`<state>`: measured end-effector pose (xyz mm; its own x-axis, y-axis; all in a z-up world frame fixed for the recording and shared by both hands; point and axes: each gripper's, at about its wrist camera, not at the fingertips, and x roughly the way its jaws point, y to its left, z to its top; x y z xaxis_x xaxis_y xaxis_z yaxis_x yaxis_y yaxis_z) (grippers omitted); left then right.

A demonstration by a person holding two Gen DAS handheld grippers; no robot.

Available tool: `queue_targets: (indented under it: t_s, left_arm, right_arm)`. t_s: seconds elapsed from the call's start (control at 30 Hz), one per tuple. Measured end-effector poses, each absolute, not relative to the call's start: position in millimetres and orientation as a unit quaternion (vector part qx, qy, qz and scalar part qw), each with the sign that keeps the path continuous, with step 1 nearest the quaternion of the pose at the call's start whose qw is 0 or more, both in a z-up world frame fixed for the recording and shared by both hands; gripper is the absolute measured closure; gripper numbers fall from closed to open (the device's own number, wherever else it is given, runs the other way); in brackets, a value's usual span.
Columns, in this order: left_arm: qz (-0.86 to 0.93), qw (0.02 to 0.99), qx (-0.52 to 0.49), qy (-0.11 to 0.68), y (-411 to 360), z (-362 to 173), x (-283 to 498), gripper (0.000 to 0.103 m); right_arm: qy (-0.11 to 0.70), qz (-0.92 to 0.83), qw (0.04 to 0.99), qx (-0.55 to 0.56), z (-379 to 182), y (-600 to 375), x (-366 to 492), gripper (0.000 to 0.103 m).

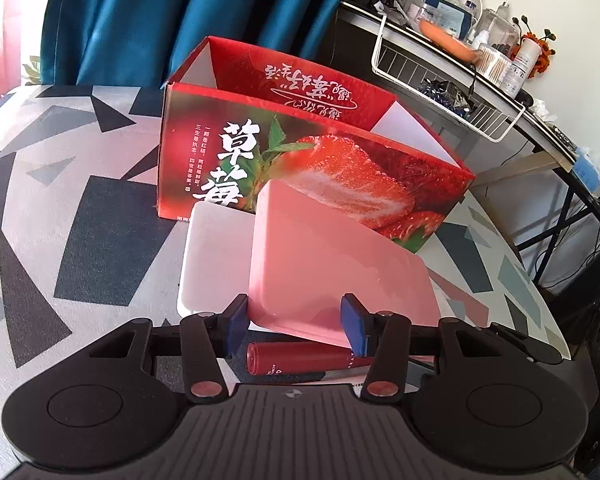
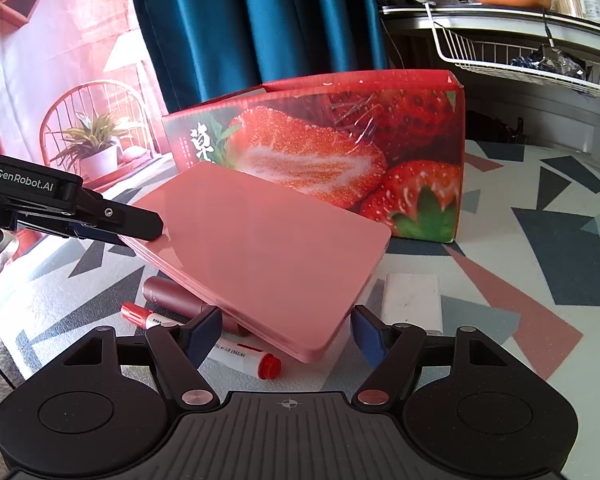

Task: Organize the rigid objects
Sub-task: 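Close the left gripper on the pink case edge and lift it, then carry the pink case over the strawberry box with the left gripper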

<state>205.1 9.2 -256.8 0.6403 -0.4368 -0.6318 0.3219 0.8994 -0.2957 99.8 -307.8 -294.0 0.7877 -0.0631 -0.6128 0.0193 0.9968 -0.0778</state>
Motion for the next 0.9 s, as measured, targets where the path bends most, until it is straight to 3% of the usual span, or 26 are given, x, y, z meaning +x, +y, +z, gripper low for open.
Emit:
queue_targets:
  t_s: [0.9]
  left_arm:
    - [-0.229,0.928,-0.098,0.277,14.6,-197.2,214.2,0.051]
  right_arm:
    - [0.286,-0.015,0.953,-0.1,-217.9,-287.6,131.9,0.037]
